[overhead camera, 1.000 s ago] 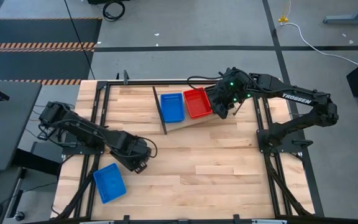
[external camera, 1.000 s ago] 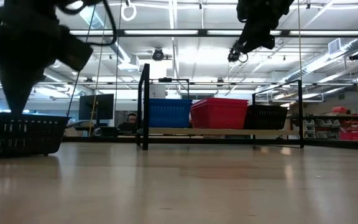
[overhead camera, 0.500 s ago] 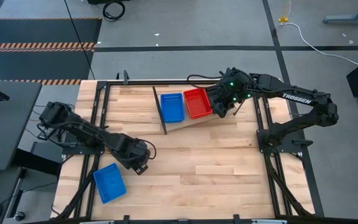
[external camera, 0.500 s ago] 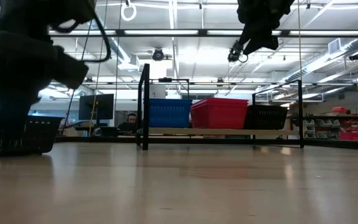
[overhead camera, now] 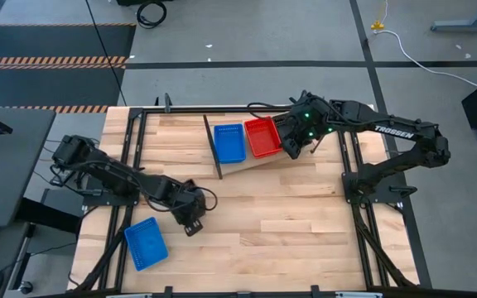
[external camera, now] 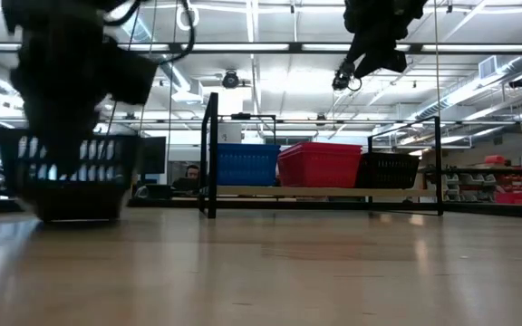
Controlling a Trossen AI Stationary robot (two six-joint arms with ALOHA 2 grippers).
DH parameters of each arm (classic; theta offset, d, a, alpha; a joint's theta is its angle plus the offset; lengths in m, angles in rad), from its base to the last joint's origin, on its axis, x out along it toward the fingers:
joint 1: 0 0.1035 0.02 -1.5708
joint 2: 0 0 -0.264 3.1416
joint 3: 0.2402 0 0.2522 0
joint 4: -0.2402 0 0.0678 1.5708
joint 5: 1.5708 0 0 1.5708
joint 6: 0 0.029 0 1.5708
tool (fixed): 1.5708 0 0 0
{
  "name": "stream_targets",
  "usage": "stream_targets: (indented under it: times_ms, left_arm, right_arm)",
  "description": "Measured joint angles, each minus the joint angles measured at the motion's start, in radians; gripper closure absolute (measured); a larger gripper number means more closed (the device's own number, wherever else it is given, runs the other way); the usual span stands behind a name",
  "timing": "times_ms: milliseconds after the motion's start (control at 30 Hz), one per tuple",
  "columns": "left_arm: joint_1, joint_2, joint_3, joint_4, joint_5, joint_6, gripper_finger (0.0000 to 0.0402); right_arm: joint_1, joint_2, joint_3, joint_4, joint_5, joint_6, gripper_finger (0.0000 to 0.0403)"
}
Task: Stack baskets on shelf by color
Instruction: Stack the black bin on the stacked black bins on the shelf
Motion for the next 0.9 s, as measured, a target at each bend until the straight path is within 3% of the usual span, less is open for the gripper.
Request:
stream_targets:
  times_ms: [167,467,633,900]
  left_arm:
    - [-0.012,0.0,0.195,-0.092,-0.004,0.18,0.0396]
    - [-0.017,0.001,0.508,-0.162,-0.039,0.796,0.0398]
    - [0.026,0.001,0.529,-0.173,-0.039,0.979,0.0398]
    - [0.102,0.045,0.529,-0.172,0.074,1.197,0.0397]
  right_arm:
    - [0.0,0.0,0.0,0.014,-0.085,-0.044,0.0213]
    - [0.011,0.0,0.0,0.037,-0.14,0.059,0.0213]
    - [0.034,0.015,0.0,0.074,-0.157,0.143,0.0213]
    - [0.046,0.14,0.0,0.115,-0.351,0.317,0.0213]
